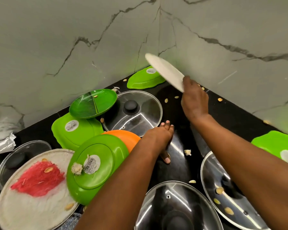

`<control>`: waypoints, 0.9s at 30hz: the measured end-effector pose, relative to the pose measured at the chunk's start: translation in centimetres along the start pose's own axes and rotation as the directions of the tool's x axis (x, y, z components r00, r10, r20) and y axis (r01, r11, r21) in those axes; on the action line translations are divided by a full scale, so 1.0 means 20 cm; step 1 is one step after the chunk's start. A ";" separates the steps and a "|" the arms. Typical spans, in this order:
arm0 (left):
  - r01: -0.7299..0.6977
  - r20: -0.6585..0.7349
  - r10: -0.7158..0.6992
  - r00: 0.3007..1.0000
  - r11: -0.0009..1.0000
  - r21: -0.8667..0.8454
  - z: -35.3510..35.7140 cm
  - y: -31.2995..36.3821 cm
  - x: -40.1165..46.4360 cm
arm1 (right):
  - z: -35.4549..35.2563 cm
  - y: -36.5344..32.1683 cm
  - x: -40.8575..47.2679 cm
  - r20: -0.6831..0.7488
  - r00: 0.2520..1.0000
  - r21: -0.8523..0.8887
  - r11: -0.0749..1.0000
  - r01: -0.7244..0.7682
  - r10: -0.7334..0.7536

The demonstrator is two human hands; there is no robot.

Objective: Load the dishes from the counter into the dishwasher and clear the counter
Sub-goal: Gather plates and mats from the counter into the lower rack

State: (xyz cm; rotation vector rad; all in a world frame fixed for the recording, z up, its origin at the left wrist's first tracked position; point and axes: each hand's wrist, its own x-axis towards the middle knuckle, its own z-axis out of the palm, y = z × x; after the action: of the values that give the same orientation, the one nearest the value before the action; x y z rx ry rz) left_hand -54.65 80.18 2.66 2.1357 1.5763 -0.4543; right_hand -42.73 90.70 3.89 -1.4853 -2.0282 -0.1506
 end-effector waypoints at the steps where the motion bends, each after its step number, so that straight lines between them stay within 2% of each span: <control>1: 0.003 0.000 -0.003 1.000 1.000 0.002 0.00 0.00 0.00 | -0.05 0.00 -0.03 -0.071 0.995 0.060 0.996 -0.060 0.064; 4: 0.022 -0.007 -0.022 1.000 1.000 0.018 0.01 0.03 -0.02 | -0.23 -0.02 -0.11 -0.170 0.956 0.279 0.942 -0.187 0.241; 6: 0.012 -0.059 -0.005 0.998 0.991 0.132 0.00 0.08 -0.08 | -0.36 -0.03 -0.17 -0.191 0.928 0.378 0.897 -0.231 0.319; 9: -0.006 -0.196 0.075 0.978 0.943 0.331 0.02 0.15 -0.17 | -0.52 -0.03 -0.28 -0.257 0.899 0.453 0.866 -0.211 0.354; 12: 0.013 -0.306 0.120 0.944 0.916 0.401 0.05 0.20 -0.23 | -0.67 -0.04 -0.41 -0.338 0.869 0.480 0.861 -0.171 0.361; 14: 0.028 -0.381 0.135 0.914 0.919 0.393 0.07 0.23 -0.28 | -0.77 -0.06 -0.51 -0.394 0.847 0.469 0.871 -0.149 0.357; 18: 0.033 -0.556 0.127 0.821 0.963 0.269 0.13 0.29 -0.46 | -0.95 -0.13 -0.75 -0.465 0.810 0.406 0.899 -0.163 0.357; 24: 0.055 -0.646 0.111 0.755 0.971 0.231 0.37 0.40 -0.84 | -1.17 -0.26 -1.24 -0.432 0.802 0.416 0.880 -0.230 0.414; 27: -0.031 -0.695 0.127 0.708 0.988 0.149 0.48 0.49 -1.12 | -1.32 -0.39 -1.54 -0.403 0.811 0.470 0.856 -0.214 0.424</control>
State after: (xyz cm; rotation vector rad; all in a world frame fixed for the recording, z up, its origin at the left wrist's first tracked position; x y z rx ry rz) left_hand -51.80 54.49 7.43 2.6470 1.8444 0.3756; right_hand -33.29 51.10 10.79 -1.3313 -1.2711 0.0334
